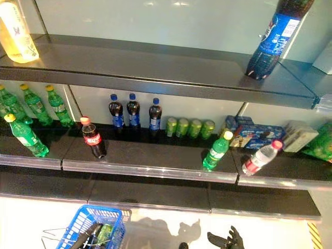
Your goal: Pick up the drink and place into the basket.
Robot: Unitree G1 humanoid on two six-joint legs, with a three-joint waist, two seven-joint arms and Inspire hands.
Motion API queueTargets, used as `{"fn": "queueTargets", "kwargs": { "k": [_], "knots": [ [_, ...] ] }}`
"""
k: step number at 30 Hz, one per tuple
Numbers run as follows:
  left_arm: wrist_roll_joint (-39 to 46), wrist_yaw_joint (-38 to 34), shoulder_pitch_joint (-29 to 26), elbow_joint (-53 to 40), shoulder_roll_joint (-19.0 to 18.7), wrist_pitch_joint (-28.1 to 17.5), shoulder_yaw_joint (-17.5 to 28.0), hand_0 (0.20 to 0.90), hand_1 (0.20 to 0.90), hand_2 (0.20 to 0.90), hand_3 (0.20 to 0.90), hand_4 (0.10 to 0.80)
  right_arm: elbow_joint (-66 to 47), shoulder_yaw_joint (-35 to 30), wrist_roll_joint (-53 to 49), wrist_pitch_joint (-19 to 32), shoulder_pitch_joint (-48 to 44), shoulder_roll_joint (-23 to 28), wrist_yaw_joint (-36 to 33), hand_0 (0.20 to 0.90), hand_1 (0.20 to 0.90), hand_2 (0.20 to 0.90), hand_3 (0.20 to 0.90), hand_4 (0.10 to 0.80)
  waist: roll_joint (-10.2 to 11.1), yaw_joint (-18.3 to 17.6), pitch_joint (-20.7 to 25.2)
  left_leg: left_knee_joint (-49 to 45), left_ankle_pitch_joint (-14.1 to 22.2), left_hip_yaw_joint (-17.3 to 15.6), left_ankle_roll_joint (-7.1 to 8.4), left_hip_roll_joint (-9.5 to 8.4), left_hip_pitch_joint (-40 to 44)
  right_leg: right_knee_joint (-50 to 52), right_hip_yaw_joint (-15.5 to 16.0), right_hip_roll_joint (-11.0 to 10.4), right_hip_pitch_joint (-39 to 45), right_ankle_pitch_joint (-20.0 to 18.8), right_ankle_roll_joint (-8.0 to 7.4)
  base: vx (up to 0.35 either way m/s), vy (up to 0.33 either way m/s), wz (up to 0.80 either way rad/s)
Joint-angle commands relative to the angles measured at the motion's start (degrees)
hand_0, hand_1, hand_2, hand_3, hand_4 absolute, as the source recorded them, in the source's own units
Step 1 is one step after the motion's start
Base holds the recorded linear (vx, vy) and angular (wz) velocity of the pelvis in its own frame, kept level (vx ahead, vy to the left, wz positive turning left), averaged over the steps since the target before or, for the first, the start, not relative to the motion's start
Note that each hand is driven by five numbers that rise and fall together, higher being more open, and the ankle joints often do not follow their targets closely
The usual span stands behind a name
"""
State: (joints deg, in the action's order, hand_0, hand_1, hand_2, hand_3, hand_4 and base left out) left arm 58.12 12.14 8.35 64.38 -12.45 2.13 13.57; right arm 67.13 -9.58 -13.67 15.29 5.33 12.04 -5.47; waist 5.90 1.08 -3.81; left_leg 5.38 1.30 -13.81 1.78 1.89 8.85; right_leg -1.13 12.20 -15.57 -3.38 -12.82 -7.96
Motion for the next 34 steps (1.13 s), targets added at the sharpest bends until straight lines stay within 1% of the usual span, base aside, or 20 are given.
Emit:
{"fn": "queueTargets", "kwargs": {
  "k": [1,2,3,4,5,6,8,10,13,17,19,26,34],
  "knots": [
    [-1.85,11.78,-8.78,-5.04,-4.78,-5.16,0.72,0.300,0.300,0.300,0.200,0.100,2.35,-0.73,-2.50,0.76,-3.25,6.09,3.46,0.900,0.900,0.900,0.900,0.800,-5.68,1.93,1.25,-0.40,0.43,5.74,-3.64,-3.69,-3.23,8.38,-0.79,0.91,3.35,4.30,-1.52,-0.032,-0.061,-0.10],
    [-1.92,11.94,-8.80,-4.80,-4.78,-5.12,0.71,0.300,0.300,0.300,0.200,0.100,2.55,-0.74,-2.62,0.65,-3.26,6.08,3.62,0.900,0.900,0.900,0.900,0.800,-5.68,1.95,1.27,-0.40,0.44,5.76,-3.61,-3.64,-3.21,8.11,-0.68,1.06,3.53,4.51,-1.44,-0.023,-0.090,0.00],
    [-2.71,12.83,-8.88,-3.28,-4.80,-4.52,0.58,0.300,0.300,0.300,0.200,0.100,3.98,-0.70,-2.75,-0.95,-3.27,5.87,4.35,0.900,0.900,0.900,0.900,0.800,-5.48,2.22,1.55,-0.40,0.52,5.83,-3.47,-3.49,-3.20,6.62,-0.16,1.71,4.39,5.54,-1.13,-0.002,-0.125,-0.02],
    [-2.82,12.50,-8.90,-2.27,-4.82,-3.67,0.71,0.300,0.300,0.300,0.200,0.100,5.00,-0.70,-1.92,-2.08,-3.30,5.63,4.83,0.900,0.900,0.900,0.900,0.800,-5.25,2.53,1.78,-0.41,0.61,5.71,-3.23,-3.28,-3.02,5.23,0.35,1.85,5.23,5.82,-1.12,0.003,-0.191,-0.11],
    [-2.94,11.60,-8.61,-1.51,-4.82,-2.64,0.98,0.300,0.300,0.300,0.200,0.100,5.81,-0.22,-2.37,-4.00,-3.29,5.28,5.16,0.900,0.900,0.900,0.900,0.800,-5.08,2.60,1.95,-0.41,0.65,5.44,-3.03,-2.78,-2.60,4.05,0.44,2.52,6.03,6.64,-1.01,0.009,-0.143,-0.11],
    [-2.95,11.60,-8.60,-1.51,-4.83,-2.63,1.00,0.300,0.300,0.300,0.200,0.100,5.82,-0.20,-2.39,-4.02,-3.30,5.28,5.17,0.900,0.900,0.900,0.900,0.800,-5.09,2.58,1.92,-0.41,0.66,5.44,-3.01,-2.76,-2.55,4.01,0.45,2.55,6.10,6.64,-1.00,0.020,-0.135,-0.17],
    [-5.48,12.70,-7.91,1.20,-5.04,-2.09,2.15,0.300,0.300,0.300,0.200,0.100,7.26,-0.41,-4.78,-5.20,-2.92,4.64,6.85,0.900,0.900,0.900,0.900,0.800,-4.83,2.34,2.32,-0.38,0.51,4.08,-2.36,-1.61,-1.83,2.47,0.79,3.46,7.43,8.00,-0.98,0.030,-0.127,-0.15],
    [-6.98,12.50,-7.32,2.82,-4.53,-2.27,2.19,0.300,0.300,0.300,0.200,0.100,7.76,-0.50,-5.24,-6.79,-2.70,3.85,7.91,0.900,0.900,0.900,0.900,0.800,-4.82,2.17,2.55,-0.52,0.31,2.81,-1.77,-0.57,-1.43,1.38,1.27,4.29,8.48,9.09,-0.43,0.014,-0.121,-0.05],
    [-10.40,12.96,-7.24,4.11,-3.96,-2.12,1.79,0.300,0.300,0.300,0.200,0.100,8.10,0.12,-5.85,-7.88,-2.58,3.28,9.18,0.900,0.900,0.900,0.900,0.800,-4.88,2.17,2.63,-0.50,0.10,2.11,-1.19,0.04,-1.14,0.44,2.20,4.80,9.38,9.63,0.12,0.010,-0.085,-0.04],
    [-11.56,12.64,-7.39,4.50,-3.11,-2.23,-0.41,0.300,0.300,0.300,0.200,0.100,7.76,1.23,-5.18,-8.37,-3.15,3.25,9.55,0.900,0.900,0.900,0.900,0.800,-5.40,2.04,2.53,-0.56,-0.13,2.31,-0.87,0.33,-1.08,0.15,2.70,5.41,9.95,10.54,0.90,0.003,-0.034,0.01],
    [-11.68,12.67,-7.40,4.29,-2.96,-2.14,-0.79,0.300,0.300,0.300,0.200,0.100,7.88,1.47,-4.63,-8.31,-3.36,3.49,9.92,0.900,0.900,0.900,0.900,0.800,-5.67,2.08,2.43,-0.51,-0.20,2.53,-0.77,0.34,-1.06,0.16,2.84,5.48,10.08,10.74,1.03,0.000,0.000,0.00],
    [-12.51,12.74,-7.55,4.09,-2.51,-2.54,-2.28,0.300,0.300,0.300,0.200,0.100,8.08,2.34,-4.06,-8.40,-3.63,3.77,10.28,0.900,0.900,0.900,0.900,0.800,-5.92,2.32,2.32,-0.38,-0.41,3.26,-0.61,0.31,-1.04,0.23,3.37,5.34,10.49,10.98,1.12,0.007,0.003,0.05],
    [-12.56,13.50,-7.82,4.85,-2.71,-3.06,-2.92,0.300,0.300,0.300,0.200,0.100,8.10,2.88,-3.77,-8.15,-3.60,3.87,10.95,0.900,0.900,0.900,0.900,0.800,-5.84,2.00,2.33,-0.38,-0.41,3.34,-0.55,0.34,-0.89,0.63,3.01,5.49,10.54,11.26,1.16,0.010,0.002,0.03]
  ]
}}
